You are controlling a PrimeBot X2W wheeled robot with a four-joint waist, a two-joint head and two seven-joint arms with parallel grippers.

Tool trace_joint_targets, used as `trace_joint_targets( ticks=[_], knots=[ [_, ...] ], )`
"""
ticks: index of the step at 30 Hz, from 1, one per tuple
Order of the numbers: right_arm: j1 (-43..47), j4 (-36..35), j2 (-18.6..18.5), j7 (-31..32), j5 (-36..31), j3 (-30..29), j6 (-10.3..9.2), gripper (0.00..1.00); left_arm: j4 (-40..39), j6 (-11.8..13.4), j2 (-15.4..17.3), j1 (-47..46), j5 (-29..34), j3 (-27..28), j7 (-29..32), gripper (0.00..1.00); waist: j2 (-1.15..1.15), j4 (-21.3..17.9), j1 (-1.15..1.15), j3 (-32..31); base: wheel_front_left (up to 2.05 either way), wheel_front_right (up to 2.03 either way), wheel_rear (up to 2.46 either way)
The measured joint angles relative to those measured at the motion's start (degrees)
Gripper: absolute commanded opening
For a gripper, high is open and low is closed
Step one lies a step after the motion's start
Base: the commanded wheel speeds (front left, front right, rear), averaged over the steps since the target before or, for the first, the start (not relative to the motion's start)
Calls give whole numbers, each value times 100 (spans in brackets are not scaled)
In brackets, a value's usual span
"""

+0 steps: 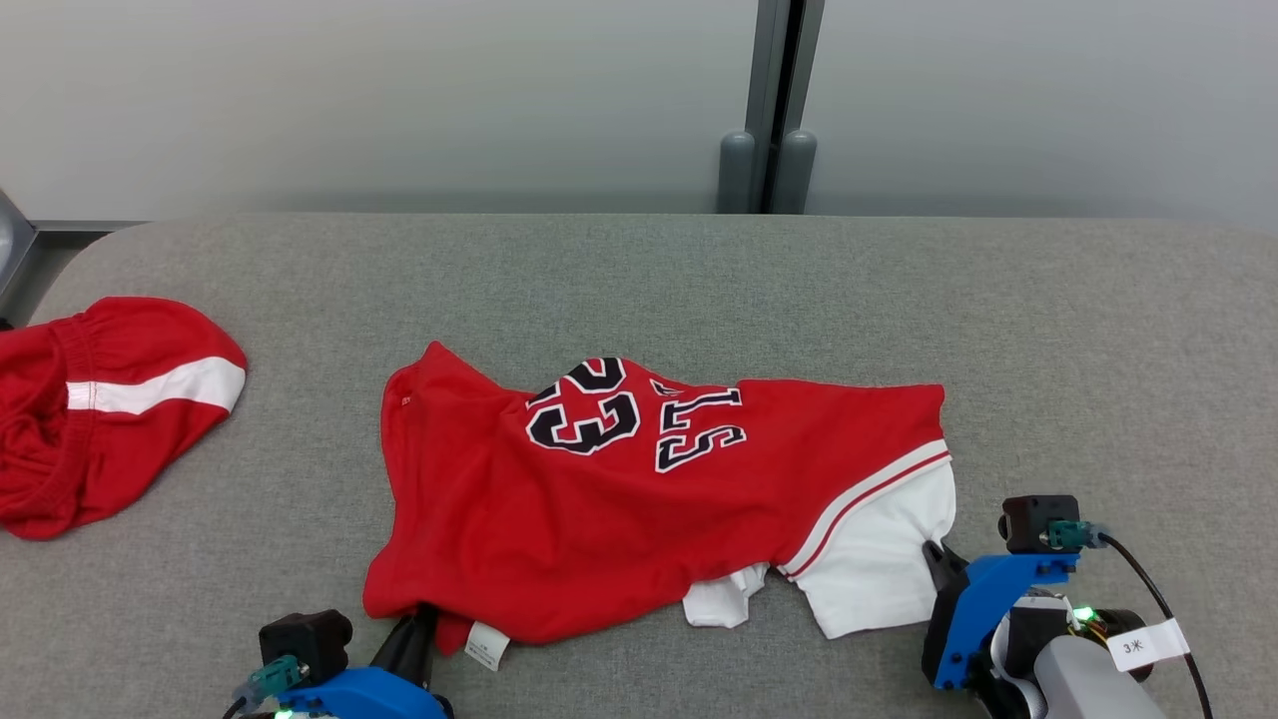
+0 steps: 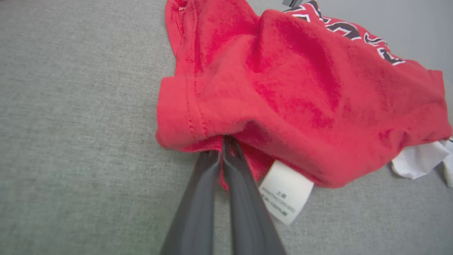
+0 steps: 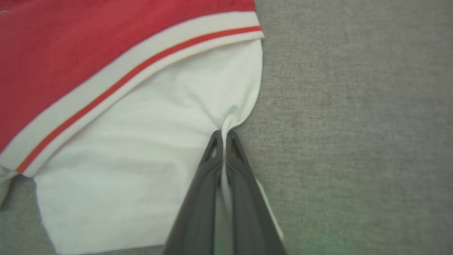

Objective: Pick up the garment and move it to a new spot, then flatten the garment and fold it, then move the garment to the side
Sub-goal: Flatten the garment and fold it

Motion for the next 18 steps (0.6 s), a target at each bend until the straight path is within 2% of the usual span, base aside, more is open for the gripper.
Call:
trace_joint_targets(
  ticks=[2,5,10,11,12,13,14,18],
  knots=[
    [89,-107,15,-156,92,-11,1,0,-90,-79,-26,-12,-119,44,-142,0,1,-14,0,-30,0,0,0],
    [351,-699,69,-412,334,-162,4,0,-844,-178,31,68,-469,223,-286,0,2,-19,1,-118,0,0,0],
    [742,-2268,93,-341,181,-534,9,0,-2379,-53,398,332,-582,422,2,0,1,-84,1,-219,0,0,0],
    [742,-2268,93,-341,181,-534,9,0,-2379,-53,398,332,-582,422,2,0,1,-84,1,-219,0,0,0],
    [862,-2647,92,-256,138,-638,9,0,-2669,-18,447,377,-601,438,86,0,1,-106,1,-234,0,0,0],
    [1096,-3481,87,-26,156,-777,9,0,-3218,41,545,435,-650,486,253,0,1,-154,0,-259,0,0,0],
    [1096,-3481,87,-26,156,-777,9,0,-3218,41,545,435,-650,486,253,0,1,-154,0,-259,0,0,0],
    [1567,-5100,86,486,324,-928,9,0,-4143,152,676,471,-753,545,556,0,1,-237,0,-302,0,0,0]
  ],
)
